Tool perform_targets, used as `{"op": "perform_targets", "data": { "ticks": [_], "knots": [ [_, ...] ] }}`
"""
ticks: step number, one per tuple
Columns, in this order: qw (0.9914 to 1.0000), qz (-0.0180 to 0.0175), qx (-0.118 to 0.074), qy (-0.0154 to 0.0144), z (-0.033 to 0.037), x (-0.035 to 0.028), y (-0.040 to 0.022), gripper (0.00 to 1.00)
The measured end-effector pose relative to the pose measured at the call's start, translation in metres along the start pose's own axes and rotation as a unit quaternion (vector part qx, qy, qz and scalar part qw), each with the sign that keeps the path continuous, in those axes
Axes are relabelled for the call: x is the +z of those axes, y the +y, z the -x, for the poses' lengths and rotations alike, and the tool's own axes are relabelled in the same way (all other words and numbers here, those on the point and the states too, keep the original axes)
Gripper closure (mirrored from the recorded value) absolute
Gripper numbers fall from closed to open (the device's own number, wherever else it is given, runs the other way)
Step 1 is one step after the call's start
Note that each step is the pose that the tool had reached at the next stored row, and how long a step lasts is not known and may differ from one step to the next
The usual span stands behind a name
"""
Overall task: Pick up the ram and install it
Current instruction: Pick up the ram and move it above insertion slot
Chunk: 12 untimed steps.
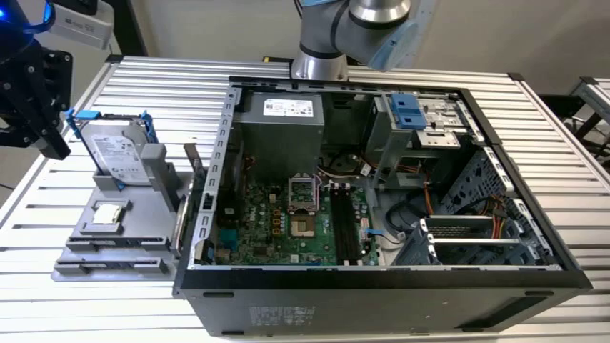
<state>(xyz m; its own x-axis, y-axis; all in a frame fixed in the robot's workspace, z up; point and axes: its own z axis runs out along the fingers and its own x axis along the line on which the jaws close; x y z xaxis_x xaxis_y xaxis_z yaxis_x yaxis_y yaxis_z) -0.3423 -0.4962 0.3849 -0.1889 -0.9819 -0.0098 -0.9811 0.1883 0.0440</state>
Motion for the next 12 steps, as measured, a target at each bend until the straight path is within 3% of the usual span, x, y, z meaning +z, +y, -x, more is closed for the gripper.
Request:
{"op": "perform_targets", "data": {
  "ticks": [2, 5, 8, 12],
  "knots": [
    [0.99996, -0.0014, -0.009, 0.0001, 0.0000, -0.0001, 0.0000, 1.00],
    [0.99983, -0.0064, -0.017, -0.0004, 0.0000, -0.0006, 0.0001, 1.00],
    [0.99963, -0.0156, -0.022, -0.0023, -0.0001, -0.0010, 0.0005, 1.00],
    [0.99913, -0.0306, -0.028, -0.0047, -0.0001, -0.0023, 0.0009, 1.00]
  ]
}}
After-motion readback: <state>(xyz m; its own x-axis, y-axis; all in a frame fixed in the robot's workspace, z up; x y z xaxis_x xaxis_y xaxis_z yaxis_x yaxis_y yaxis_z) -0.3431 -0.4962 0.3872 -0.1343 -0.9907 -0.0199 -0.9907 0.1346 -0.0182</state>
